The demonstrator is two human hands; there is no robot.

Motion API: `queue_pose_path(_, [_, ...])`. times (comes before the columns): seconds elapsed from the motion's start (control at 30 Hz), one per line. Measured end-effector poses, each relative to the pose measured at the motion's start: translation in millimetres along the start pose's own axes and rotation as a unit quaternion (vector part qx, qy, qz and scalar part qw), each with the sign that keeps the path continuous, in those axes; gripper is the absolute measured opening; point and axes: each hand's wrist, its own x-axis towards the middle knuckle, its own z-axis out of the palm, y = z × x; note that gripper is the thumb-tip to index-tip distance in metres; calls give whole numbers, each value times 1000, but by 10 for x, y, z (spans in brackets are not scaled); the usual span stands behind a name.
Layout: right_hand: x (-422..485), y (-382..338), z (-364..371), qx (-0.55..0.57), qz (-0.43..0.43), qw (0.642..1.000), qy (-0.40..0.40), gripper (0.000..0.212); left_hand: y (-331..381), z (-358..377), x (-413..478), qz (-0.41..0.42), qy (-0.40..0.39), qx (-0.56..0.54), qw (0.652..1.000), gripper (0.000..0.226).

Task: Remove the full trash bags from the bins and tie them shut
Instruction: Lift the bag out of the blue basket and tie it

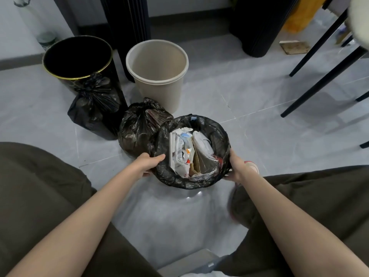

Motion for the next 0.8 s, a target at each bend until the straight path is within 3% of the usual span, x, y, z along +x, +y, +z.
queue_pose_path(0.1, [-34, -28, -10, 4, -75, 995, 60, 25, 28, -35, -26, 31, 9, -44, 998, 33])
queue_pose_path(0.2, [14, -10, -31, -43, -158, 976, 145, 33, 53, -28, -68, 65, 19, -44, 997, 27])
queue_pose_path(0.27, [-12, 28, -60, -201, -234, 925, 221, 33, 56, -11, -117, 82, 39, 0, 996, 27])
queue_pose_path(0.33, [-121, 48, -52, -344, -299, 845, 279, 32, 52, -5, -156, 87, 43, 13, 995, 25])
queue_pose_path(0.4, [-207, 23, -14, -372, -337, 815, 289, 31, 54, -4, -185, 76, 29, 9, 997, 25])
queue_pose_path(0.57, [-241, 26, 36, -370, -327, 837, 234, 30, 57, 11, -288, 24, -10, -14, 1000, 31])
queue_pose_path(0.73, [-320, -62, 56, -408, -253, 861, 170, 26, 46, 75, -410, -13, -51, -10, 999, 36])
queue_pose_path(0.8, [-345, -182, 77, -363, -215, 894, 152, 26, 89, 42, -436, -11, -44, -60, 997, 34])
